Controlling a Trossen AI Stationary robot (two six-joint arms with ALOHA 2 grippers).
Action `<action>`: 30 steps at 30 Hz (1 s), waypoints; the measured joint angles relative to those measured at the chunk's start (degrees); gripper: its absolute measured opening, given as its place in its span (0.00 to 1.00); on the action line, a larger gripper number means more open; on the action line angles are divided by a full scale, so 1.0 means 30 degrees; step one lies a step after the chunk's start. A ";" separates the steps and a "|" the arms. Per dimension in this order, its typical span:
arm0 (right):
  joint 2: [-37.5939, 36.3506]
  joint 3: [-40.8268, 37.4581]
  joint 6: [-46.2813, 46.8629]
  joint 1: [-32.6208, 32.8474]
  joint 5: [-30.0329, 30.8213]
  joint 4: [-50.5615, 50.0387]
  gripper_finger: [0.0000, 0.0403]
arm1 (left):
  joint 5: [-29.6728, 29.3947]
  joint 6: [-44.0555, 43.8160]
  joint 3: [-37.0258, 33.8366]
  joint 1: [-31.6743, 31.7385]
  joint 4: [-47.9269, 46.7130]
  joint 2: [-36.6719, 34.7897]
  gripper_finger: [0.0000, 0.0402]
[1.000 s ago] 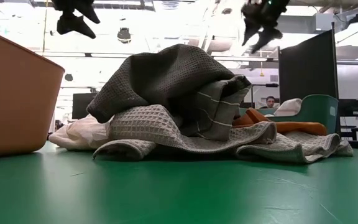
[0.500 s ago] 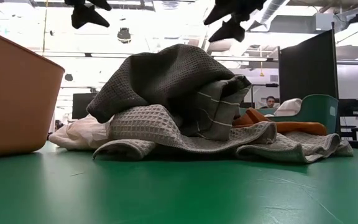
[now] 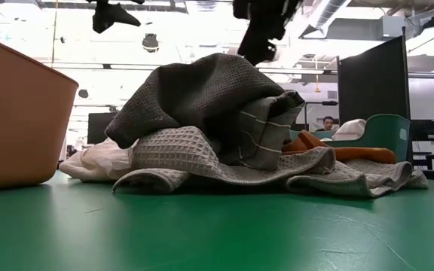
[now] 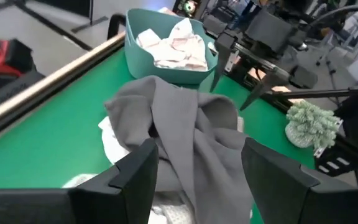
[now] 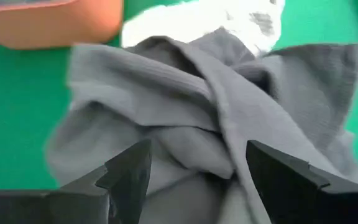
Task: Sort towels by color in basket
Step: Put the gray towel into the orange bin
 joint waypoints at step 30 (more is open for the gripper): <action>-0.6249 0.4201 0.0413 -0.4632 0.5393 -0.5253 0.72 | -0.1389 0.1247 0.1457 -0.8772 0.6358 1.2564 0.57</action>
